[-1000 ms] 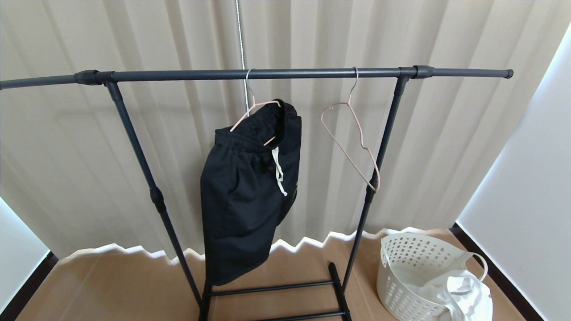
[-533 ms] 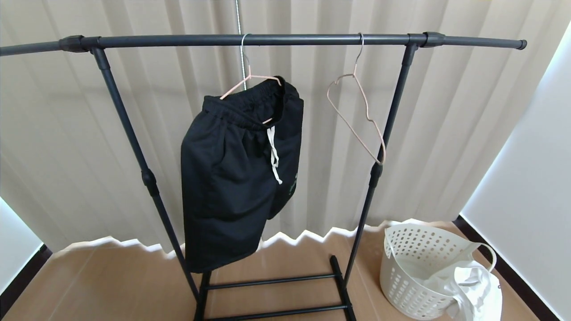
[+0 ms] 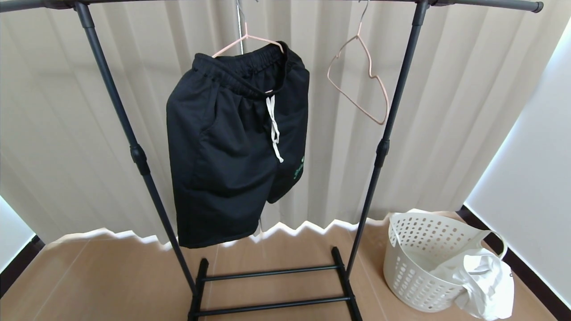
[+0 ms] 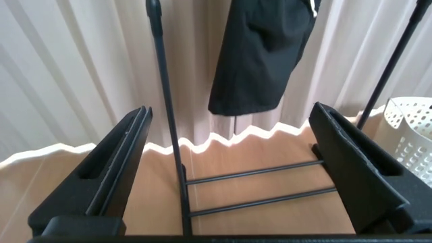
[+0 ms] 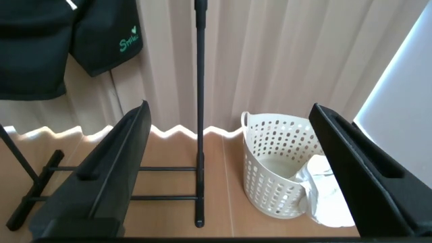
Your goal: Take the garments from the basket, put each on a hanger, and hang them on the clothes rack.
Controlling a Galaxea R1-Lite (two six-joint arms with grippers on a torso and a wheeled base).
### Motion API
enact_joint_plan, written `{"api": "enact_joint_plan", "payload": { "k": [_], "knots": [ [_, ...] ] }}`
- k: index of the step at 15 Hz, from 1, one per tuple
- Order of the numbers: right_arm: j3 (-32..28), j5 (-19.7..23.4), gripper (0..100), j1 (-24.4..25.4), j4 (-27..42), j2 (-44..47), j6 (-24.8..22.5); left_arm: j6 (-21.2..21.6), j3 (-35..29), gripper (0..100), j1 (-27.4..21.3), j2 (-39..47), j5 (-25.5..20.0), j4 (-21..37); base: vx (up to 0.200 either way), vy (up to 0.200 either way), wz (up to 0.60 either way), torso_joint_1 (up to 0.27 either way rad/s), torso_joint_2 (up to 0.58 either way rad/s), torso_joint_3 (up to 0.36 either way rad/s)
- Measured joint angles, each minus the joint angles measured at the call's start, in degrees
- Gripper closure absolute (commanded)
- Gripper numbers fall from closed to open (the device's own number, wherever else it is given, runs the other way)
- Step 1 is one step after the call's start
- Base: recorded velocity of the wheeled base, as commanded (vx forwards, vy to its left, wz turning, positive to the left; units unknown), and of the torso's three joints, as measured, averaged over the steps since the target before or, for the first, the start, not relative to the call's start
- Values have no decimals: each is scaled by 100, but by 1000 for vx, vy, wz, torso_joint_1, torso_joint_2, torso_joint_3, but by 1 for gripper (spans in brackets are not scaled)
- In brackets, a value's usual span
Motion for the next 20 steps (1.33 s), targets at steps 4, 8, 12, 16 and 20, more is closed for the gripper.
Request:
{"api": "enact_joint_plan", "payload": {
  "k": [4, 8, 12, 16, 20],
  "knots": [
    [0, 0, 0, 0, -2, 0, 0, -11, 0, 0, 0, 0, -2, -2, 0, 0, 0, -80, 454, 371],
    [0, 0, 0, 0, 5, 0, 18, -10, 0, 0, 0, 0, -2, 4, 0, 0, 0, -30, 414, 373],
    [0, -1, 0, 0, 2, 0, 21, -7, 0, 0, 0, 2, 0, 1, 0, 0, 0, -7, 87, 82],
    [0, 0, 0, 2, 2, 0, 18, -10, 0, 0, 2, 2, 0, -2, 0, 0, -450, 1, 4, 4],
    [0, 0, 0, 2, -2, 0, 11, -7, 0, 0, -4, 2, -2, 4, 0, -50, -150, 1, 4, 1]
  ]
}}
